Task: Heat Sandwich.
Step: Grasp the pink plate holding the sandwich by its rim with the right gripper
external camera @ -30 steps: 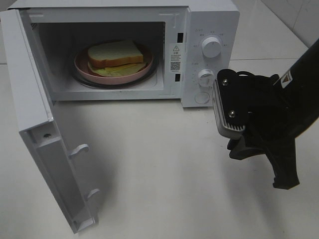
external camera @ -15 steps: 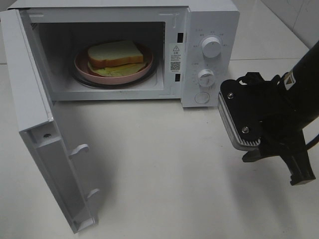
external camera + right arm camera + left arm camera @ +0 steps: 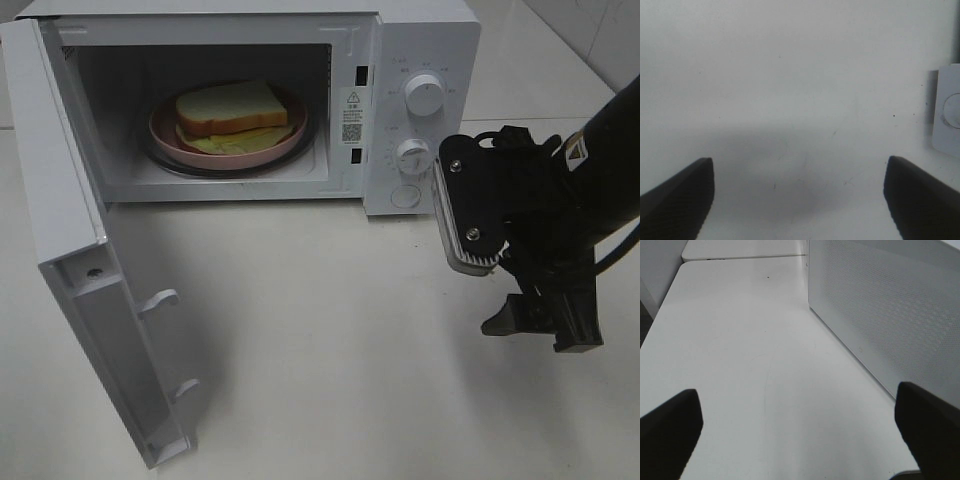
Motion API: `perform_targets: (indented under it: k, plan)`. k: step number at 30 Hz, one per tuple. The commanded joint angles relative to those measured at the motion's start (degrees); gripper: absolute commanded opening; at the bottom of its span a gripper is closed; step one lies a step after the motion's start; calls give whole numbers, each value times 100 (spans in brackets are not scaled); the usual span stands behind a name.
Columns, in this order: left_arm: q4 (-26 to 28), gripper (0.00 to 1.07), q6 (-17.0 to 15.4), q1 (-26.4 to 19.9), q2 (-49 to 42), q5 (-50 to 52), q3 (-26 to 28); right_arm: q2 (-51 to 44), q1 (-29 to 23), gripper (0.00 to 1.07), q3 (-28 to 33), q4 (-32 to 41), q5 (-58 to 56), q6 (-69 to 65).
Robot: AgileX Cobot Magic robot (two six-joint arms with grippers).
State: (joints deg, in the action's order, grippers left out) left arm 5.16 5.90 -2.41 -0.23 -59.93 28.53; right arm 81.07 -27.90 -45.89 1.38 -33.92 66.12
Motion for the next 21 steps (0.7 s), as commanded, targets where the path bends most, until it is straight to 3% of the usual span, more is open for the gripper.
perform_targets:
  k: [1,12,21]
  plan:
    - [6,100,-6,-23,-132,46,-11,-34,-23,88,-86,-252,40,-34]
    - [6,100,-6,-23,-132,46,-11,281,-80,86,-745,-430,17,63]
    - [6,100,-6,-23,-132,46,-11,911,-550,85,-1507,-733,23,46]
